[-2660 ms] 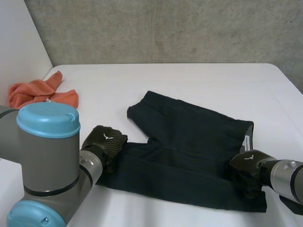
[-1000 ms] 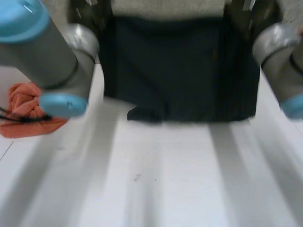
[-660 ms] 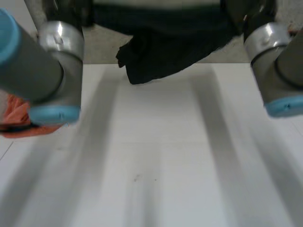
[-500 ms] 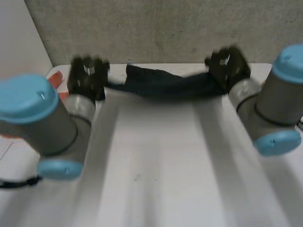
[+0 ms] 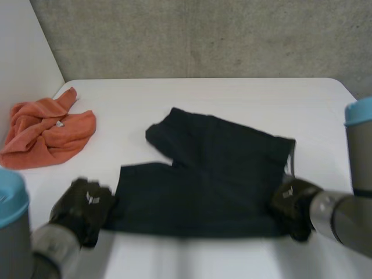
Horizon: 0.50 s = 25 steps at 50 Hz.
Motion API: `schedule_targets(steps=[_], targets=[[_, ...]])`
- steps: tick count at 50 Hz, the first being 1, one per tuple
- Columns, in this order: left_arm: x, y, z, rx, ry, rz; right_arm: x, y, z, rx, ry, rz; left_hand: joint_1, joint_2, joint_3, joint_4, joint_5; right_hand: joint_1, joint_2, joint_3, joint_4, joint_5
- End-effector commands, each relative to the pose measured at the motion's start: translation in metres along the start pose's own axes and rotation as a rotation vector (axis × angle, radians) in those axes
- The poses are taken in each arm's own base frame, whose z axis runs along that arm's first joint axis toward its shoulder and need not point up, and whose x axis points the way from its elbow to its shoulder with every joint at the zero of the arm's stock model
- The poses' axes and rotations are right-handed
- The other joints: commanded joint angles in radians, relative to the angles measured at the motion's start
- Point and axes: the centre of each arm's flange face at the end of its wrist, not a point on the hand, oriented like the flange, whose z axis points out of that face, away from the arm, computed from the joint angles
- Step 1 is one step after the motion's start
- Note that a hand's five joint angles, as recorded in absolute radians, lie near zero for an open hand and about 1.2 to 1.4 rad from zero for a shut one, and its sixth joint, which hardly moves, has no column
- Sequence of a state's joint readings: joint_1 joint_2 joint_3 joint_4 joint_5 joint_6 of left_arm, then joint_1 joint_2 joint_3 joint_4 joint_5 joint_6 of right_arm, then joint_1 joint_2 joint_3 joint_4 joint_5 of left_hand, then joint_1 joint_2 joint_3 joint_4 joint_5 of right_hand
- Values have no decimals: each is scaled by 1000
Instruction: Fold the laundry.
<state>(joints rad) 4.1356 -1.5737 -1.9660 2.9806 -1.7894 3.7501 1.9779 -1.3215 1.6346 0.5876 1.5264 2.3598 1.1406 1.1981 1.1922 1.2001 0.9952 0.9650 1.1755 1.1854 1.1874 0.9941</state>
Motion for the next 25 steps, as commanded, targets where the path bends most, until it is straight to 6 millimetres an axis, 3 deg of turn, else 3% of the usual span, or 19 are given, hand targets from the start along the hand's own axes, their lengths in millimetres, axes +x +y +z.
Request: schedule_targets(steps=[1,7,19,25], targets=[[6,2,-26,21,43,83,-18,10,-25,16,-50,-90,256,198,204,196,227,431,221,211,209,228],[0,-25,16,144,-52,49,-2,-3,3,93,31,-14,256,198,204,196,227,431,221,211,209,228],[-12,-112,155,436,-251,-28,53,-24,48,183,399,76,256,198,204,196,227,431,221,211,209,228],[-15,-138,210,514,-314,-53,74,-39,78,278,508,84,256,198,204,196,227,431,221,211,209,228]])
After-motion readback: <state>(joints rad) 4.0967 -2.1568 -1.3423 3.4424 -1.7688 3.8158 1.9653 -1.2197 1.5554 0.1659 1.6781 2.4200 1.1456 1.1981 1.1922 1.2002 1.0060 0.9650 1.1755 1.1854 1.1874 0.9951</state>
